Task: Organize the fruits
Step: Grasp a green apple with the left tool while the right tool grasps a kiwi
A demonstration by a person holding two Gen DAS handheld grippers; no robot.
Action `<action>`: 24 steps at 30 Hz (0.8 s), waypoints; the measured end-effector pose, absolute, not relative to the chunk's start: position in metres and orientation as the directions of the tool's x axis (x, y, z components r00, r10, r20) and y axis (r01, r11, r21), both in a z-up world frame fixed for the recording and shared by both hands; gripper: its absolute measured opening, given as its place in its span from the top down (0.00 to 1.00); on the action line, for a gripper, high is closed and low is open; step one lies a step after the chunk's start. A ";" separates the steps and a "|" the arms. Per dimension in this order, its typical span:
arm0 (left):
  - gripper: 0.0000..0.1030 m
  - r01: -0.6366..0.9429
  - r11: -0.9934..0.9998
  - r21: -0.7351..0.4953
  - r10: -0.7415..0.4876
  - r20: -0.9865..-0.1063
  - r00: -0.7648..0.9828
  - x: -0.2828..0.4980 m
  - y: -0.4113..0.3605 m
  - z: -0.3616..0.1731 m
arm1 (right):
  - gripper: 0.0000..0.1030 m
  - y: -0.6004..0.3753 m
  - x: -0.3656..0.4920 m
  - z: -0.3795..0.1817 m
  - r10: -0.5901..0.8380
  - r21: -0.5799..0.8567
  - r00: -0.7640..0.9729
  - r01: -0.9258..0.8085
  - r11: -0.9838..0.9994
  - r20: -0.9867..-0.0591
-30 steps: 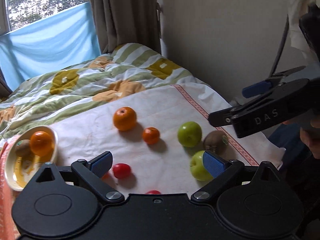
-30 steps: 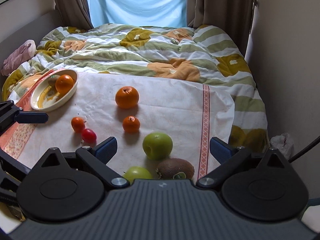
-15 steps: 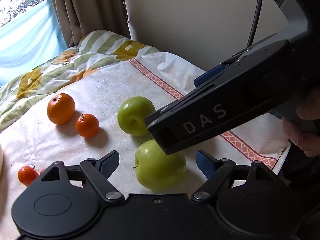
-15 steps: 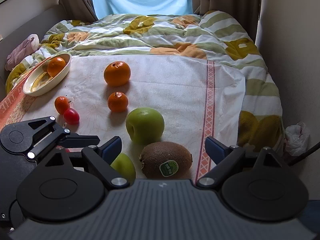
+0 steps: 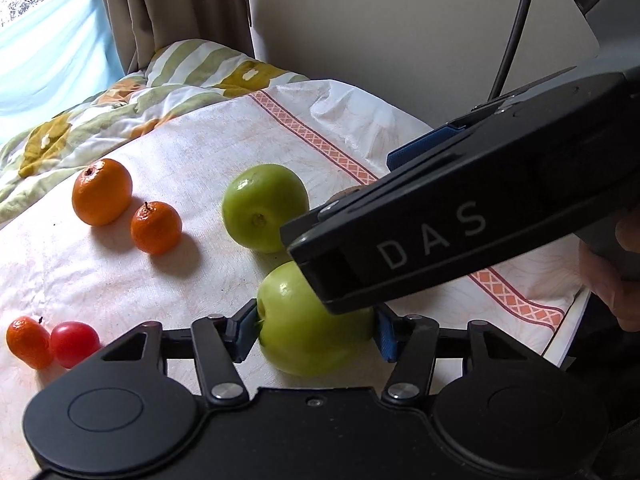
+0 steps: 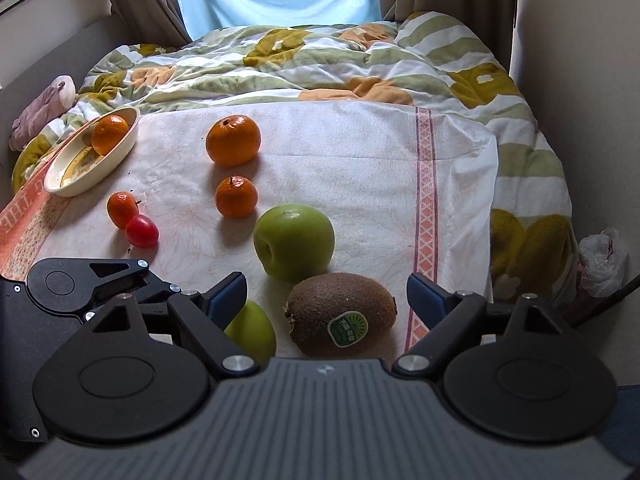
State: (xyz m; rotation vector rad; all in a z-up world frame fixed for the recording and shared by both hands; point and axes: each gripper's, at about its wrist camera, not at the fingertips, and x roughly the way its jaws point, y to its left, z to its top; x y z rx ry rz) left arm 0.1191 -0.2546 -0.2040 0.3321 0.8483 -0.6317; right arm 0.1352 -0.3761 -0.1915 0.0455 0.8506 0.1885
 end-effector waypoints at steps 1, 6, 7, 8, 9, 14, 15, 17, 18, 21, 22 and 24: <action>0.41 0.637 0.770 0.028 -0.382 -0.780 0.496 0.119 -0.254 -0.204 | 0.02 -0.375 0.135 -0.191 0.181 0.115 0.644 -0.144 0.983 -0.743; 0.41 0.626 0.779 0.049 -0.360 -0.782 0.509 0.116 -0.251 -0.202 | 0.06 -0.374 0.137 -0.193 0.171 0.127 0.641 -0.114 0.985 -0.749; 0.41 0.620 0.783 0.050 -0.355 -0.783 0.511 0.116 -0.248 -0.202 | 0.07 -0.373 0.137 -0.194 0.169 0.126 0.638 -0.112 0.986 -0.751; 0.41 0.616 0.786 0.051 -0.351 -0.783 0.513 0.116 -0.246 -0.201 | 0.08 -0.372 0.138 -0.196 0.167 0.125 0.635 -0.111 0.986 -0.754; 0.41 0.613 0.788 0.054 -0.348 -0.783 0.515 0.116 -0.245 -0.201 | 0.09 -0.372 0.138 -0.197 0.164 0.121 0.633 -0.111 0.986 -0.757; 0.41 0.594 0.802 0.062 -0.328 -0.785 0.525 0.116 -0.237 -0.200 | 0.12 -0.369 0.140 -0.205 0.132 0.076 0.630 -0.115 0.990 -0.765; 0.41 0.592 0.804 0.062 -0.326 -0.785 0.526 0.116 -0.236 -0.200 | 0.13 -0.368 0.140 -0.207 0.123 0.065 0.629 -0.115 0.991 -0.767; 0.41 0.588 0.806 0.066 -0.323 -0.784 0.530 0.116 -0.235 -0.200 | 0.13 -0.367 0.142 -0.210 0.113 0.052 0.622 -0.115 0.992 -0.775; 0.41 0.588 0.806 0.067 -0.323 -0.783 0.532 0.115 -0.234 -0.199 | 0.13 -0.368 0.142 -0.212 0.113 0.051 0.616 -0.117 0.992 -0.780; 0.41 0.589 0.805 0.072 -0.322 -0.780 0.536 0.115 -0.233 -0.199 | 0.17 -0.367 0.143 -0.217 0.108 0.034 0.606 -0.131 0.991 -0.788; 0.41 0.588 0.805 0.073 -0.322 -0.780 0.537 0.115 -0.233 -0.198 | 0.20 -0.367 0.144 -0.218 0.112 0.034 0.604 -0.140 0.990 -0.789; 0.41 0.586 0.807 0.074 -0.321 -0.778 0.540 0.115 -0.233 -0.197 | 0.21 -0.366 0.144 -0.220 0.109 0.024 0.605 -0.148 0.989 -0.789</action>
